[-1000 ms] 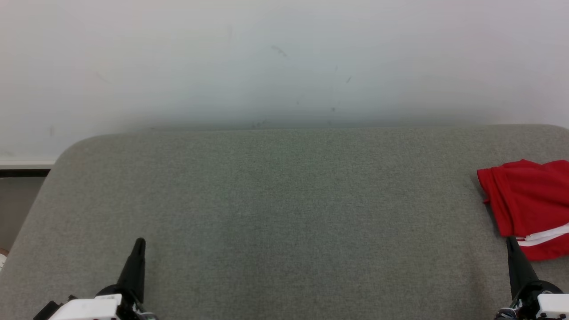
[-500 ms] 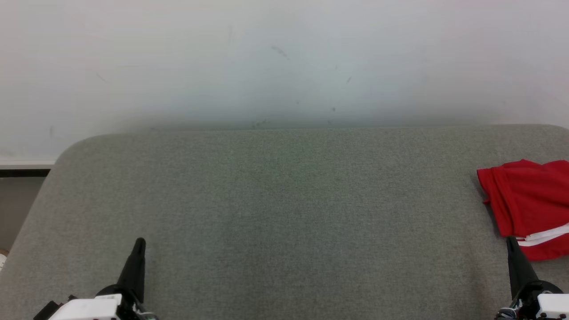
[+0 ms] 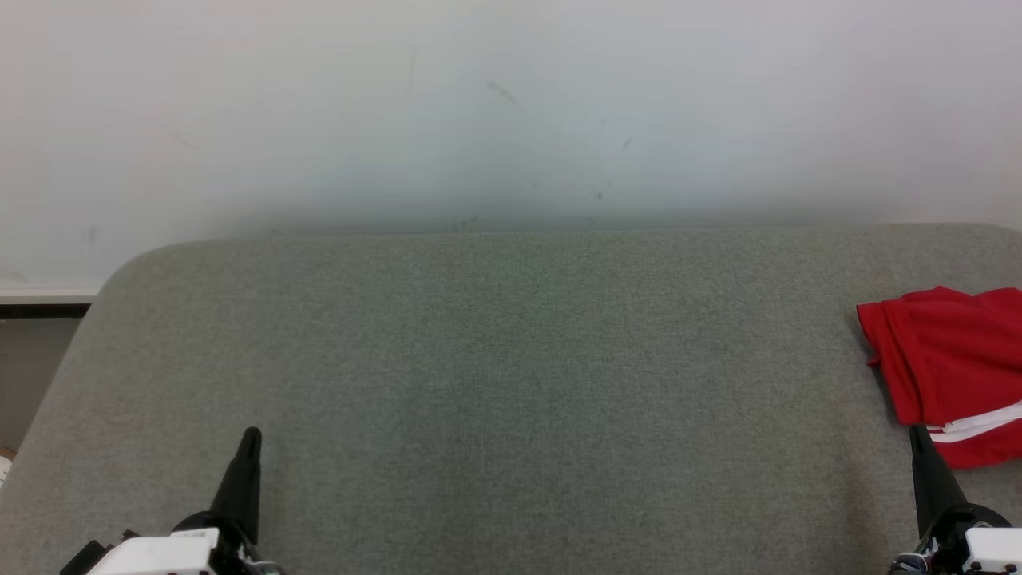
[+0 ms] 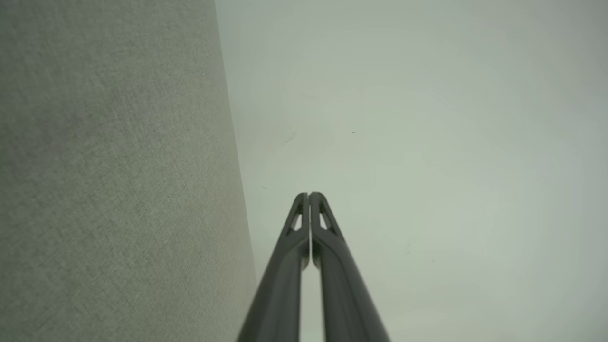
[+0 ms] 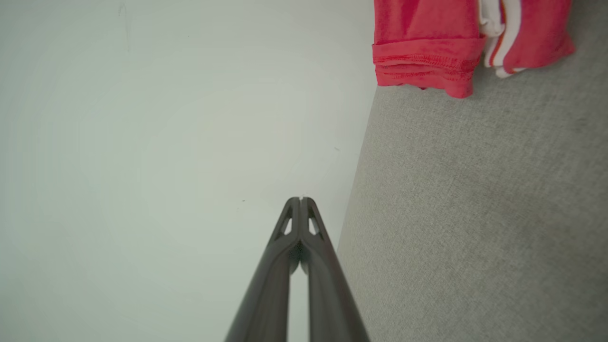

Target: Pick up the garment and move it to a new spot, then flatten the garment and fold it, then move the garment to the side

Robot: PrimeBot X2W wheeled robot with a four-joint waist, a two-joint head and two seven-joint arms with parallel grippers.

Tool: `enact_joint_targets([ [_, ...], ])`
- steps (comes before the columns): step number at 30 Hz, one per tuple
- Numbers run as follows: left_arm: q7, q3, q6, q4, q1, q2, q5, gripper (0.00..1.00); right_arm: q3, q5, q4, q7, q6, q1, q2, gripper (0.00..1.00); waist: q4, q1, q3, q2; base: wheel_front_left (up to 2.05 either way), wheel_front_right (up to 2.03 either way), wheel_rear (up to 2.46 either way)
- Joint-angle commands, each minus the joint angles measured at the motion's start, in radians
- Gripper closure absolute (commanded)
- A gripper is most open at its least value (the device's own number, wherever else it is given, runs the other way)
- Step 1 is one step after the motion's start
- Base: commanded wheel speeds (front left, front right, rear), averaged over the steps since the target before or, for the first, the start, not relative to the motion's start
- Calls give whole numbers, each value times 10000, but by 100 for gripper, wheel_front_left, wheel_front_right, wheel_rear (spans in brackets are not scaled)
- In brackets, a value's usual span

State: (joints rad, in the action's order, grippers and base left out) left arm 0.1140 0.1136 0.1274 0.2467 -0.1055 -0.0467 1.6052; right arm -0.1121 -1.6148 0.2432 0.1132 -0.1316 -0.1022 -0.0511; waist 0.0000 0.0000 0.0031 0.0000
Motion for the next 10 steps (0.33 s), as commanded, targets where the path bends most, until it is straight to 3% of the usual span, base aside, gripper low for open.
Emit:
enact_joint_targets([
  [1, 39, 23, 62, -24, -74, -66, 140, 100, -41, 13, 27, 25, 17, -119, -5, 100, 0, 0, 0, 0, 0, 0, 0],
  [10, 38, 23, 62, -25, -74, -66, 141, 100, -45, 18, 28, 30, 17, -120, -3, 100, 0, 0, 0, 0, 0, 0, 0],
])
